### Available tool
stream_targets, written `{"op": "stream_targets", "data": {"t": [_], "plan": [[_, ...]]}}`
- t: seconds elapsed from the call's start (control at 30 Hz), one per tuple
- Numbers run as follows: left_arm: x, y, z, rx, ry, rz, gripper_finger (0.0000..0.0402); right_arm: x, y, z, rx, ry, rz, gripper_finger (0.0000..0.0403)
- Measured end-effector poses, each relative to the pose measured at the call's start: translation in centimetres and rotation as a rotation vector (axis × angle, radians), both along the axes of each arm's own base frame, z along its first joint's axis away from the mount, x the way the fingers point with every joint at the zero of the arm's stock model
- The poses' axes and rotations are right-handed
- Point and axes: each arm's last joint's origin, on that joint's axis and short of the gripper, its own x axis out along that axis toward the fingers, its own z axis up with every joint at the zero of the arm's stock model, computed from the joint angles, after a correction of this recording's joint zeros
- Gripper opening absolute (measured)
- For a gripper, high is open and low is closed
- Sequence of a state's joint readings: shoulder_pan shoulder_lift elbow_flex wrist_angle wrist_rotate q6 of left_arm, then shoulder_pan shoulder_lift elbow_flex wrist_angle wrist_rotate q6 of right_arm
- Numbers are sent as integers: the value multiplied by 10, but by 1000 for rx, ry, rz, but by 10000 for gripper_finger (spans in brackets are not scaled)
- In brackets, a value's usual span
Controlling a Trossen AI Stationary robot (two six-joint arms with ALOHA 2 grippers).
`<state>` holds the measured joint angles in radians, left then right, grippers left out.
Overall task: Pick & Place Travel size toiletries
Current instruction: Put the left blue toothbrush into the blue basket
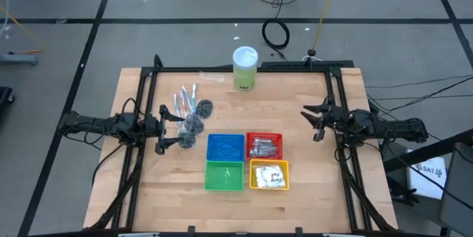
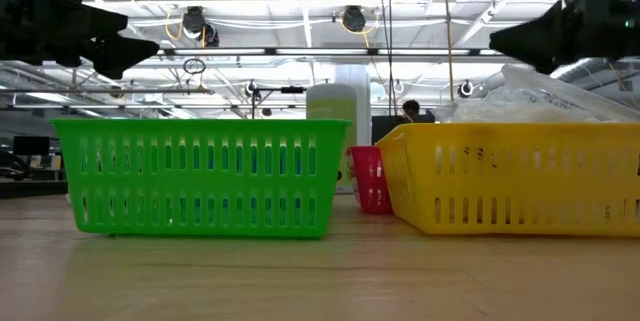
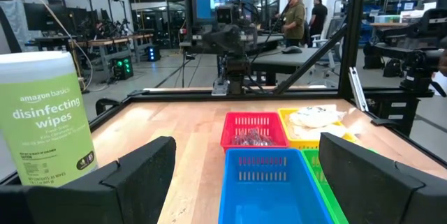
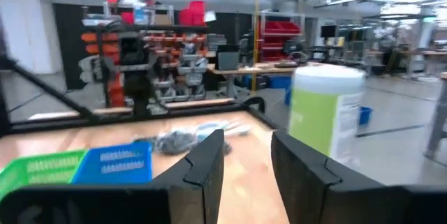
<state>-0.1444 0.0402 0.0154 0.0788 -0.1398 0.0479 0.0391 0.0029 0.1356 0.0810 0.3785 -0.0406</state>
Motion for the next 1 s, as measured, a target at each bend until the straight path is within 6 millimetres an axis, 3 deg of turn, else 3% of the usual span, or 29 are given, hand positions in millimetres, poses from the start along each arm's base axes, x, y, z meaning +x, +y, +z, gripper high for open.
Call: {"op": "stream_targets", "data": {"t": [0.1, 0.2, 0.63, 1.0], "plan": [[0, 0, 0, 0, 0, 0, 347, 3, 1, -8, -1, -41, 22, 112], [0, 0, 0, 0, 0, 0, 347, 1, 1, -1, 1, -134, 18, 110], [0, 0, 0, 0, 0, 0, 347, 3, 3, -3, 26, -142, 129, 110], [0, 0, 0, 0, 0, 0, 347, 5, 4, -15, 3, 4, 122, 110]]}}
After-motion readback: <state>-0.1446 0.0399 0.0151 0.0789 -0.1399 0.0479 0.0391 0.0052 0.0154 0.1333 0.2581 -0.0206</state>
